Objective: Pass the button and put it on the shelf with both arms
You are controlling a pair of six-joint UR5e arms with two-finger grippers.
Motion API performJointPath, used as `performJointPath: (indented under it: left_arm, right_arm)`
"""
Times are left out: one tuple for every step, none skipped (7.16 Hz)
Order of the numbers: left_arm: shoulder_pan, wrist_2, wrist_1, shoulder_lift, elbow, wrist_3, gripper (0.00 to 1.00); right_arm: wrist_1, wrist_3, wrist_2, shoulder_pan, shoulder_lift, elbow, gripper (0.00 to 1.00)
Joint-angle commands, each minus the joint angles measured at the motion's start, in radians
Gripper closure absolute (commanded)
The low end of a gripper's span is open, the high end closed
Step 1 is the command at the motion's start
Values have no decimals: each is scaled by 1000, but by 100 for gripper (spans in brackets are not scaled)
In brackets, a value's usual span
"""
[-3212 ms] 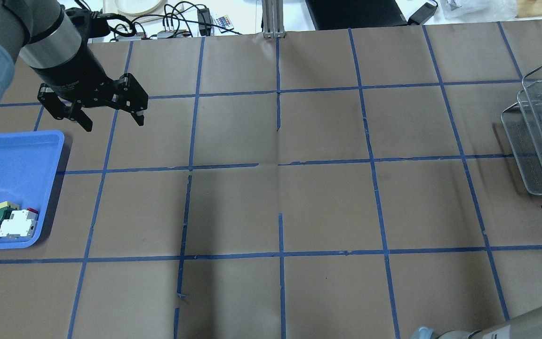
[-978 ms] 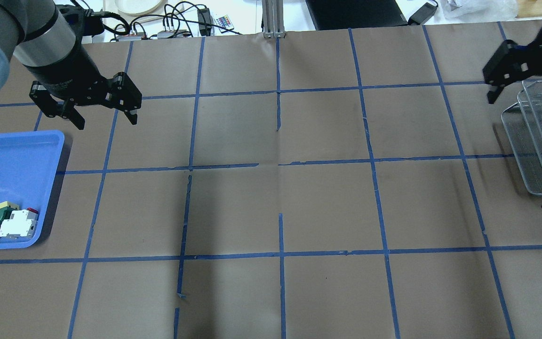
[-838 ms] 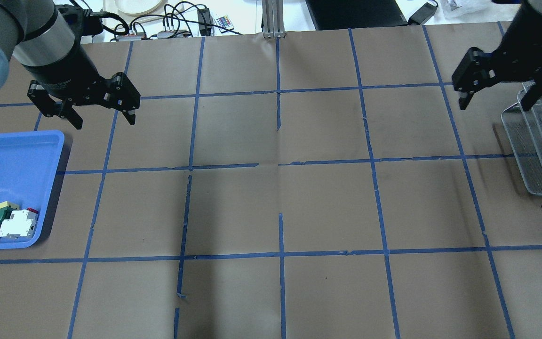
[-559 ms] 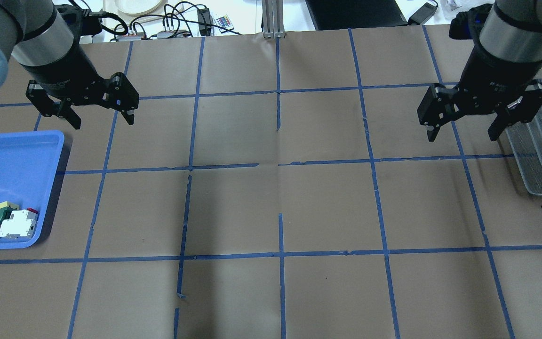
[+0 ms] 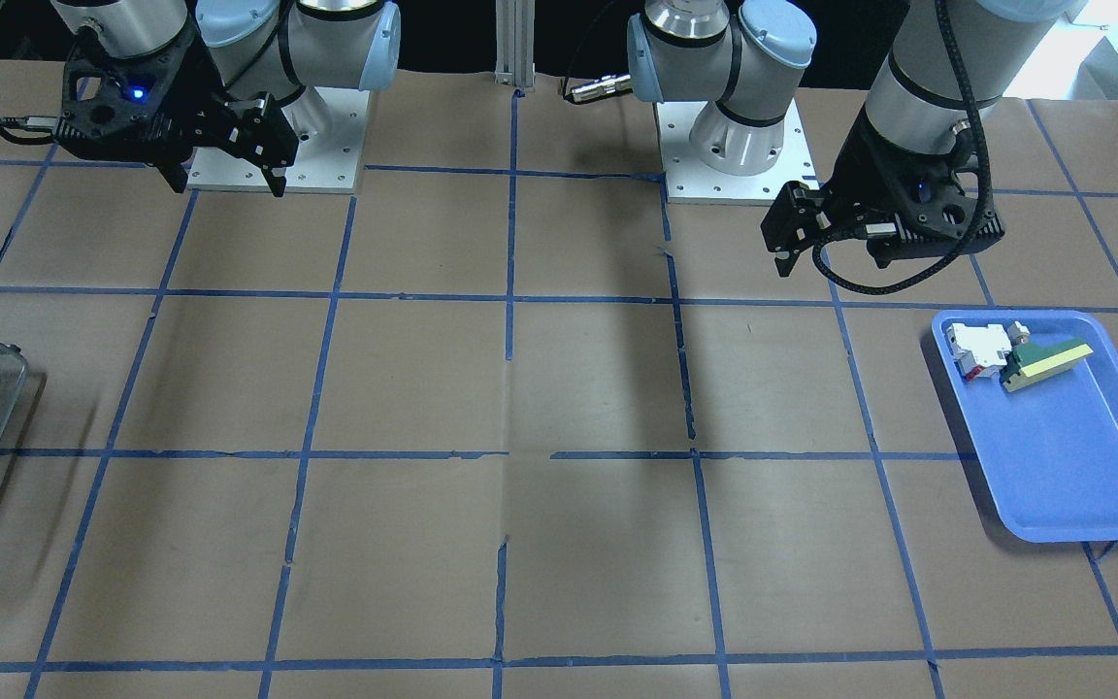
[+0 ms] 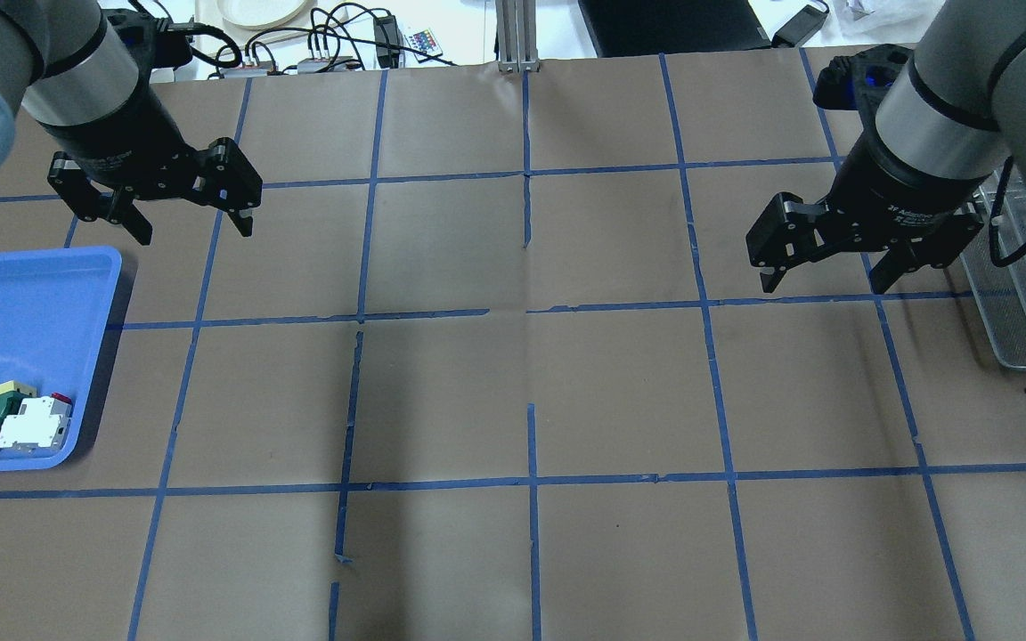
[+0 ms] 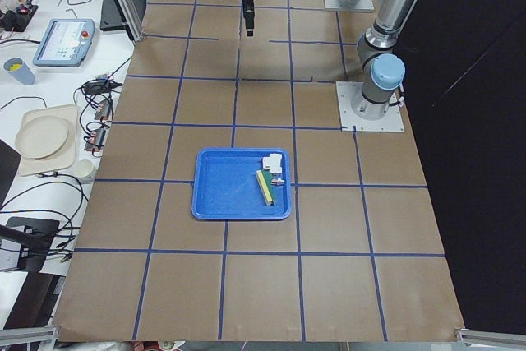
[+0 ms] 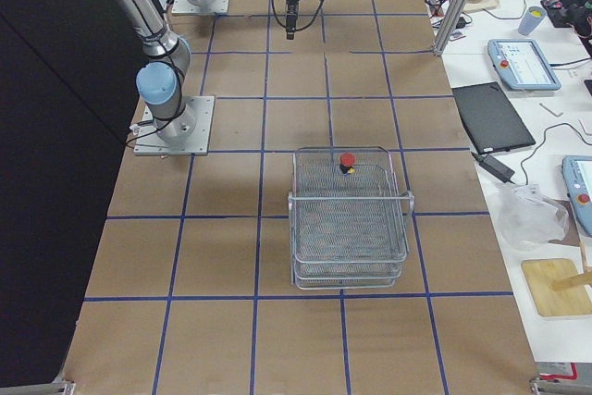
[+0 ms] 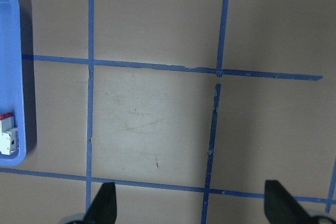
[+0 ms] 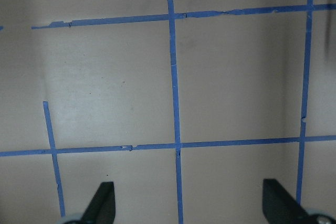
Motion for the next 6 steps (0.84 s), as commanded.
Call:
performJointPath:
  left_arm:
    - [0,0,0,0,0,0,0]
    - [0,-4,1,-6,0,-3,0]
    - [0,-3,0,-1,0,-3,0]
    - [0,-3,1,-3,0,-3,0]
    - [0,-3,1,-3,1,-3,0]
    - [0,-3,1,-4,0,-3,0]
  right_arm:
    - [-2,3,6,8,1,-3,0]
    - [-2,6,6,20,4,-3,0]
    - [-2,6,6,22,5,-5,0]
    - [1,8,4,22,5,-5,0]
    - [-1,6,6,23,7,-3,0]
    - [1,9,6,23,4,-5,0]
